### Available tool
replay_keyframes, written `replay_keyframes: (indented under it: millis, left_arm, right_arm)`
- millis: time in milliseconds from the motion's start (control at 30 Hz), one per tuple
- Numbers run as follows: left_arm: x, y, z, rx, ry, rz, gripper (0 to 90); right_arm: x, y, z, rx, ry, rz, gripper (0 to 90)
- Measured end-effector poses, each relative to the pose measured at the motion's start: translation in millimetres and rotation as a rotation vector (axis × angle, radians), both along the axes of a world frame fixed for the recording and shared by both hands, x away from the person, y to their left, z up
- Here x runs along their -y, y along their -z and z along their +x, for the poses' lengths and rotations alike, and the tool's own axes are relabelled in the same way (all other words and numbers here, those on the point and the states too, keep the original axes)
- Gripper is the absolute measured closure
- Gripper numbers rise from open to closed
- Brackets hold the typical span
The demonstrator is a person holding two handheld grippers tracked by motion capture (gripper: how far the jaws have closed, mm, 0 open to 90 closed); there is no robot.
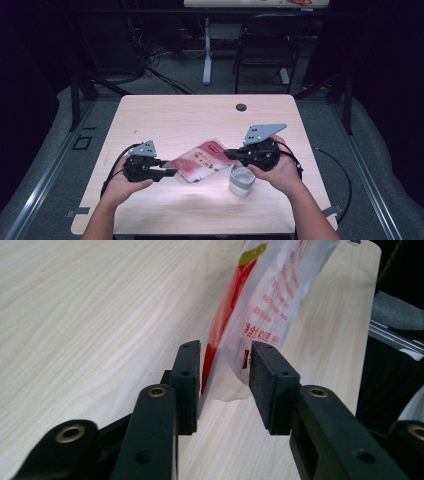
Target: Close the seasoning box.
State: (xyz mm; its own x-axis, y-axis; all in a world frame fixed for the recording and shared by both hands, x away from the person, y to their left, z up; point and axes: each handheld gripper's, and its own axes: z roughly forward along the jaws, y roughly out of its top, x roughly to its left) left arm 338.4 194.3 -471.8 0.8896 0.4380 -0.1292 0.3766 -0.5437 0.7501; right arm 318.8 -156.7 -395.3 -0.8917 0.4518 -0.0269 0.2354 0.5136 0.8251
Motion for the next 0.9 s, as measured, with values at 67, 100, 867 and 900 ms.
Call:
replay_keyframes:
  millis: [67,100,867,900]
  left_arm:
    - [-1.2,-0.3,-0.1,0.005,-0.015,0.000,63.8]
    - [-2.2,-0.5,0.0,0.005,-0.021,-0.001,63.4]
    - [4.7,8.6,-1.9,0.043,-0.012,0.092,80.7]
    - [5.1,10.3,-1.4,0.042,-0.013,0.089,81.0]
  right_arm:
    - [-1.4,0.1,0.7,-0.002,0.001,-0.001,90.0]
    - [-1.9,-0.1,1.2,-0.002,-0.001,-0.007,90.0]
    - [-17.4,0.0,5.6,0.014,0.003,-0.046,90.0]
    - [-17.6,-0.2,5.9,0.015,0.005,-0.047,90.0]
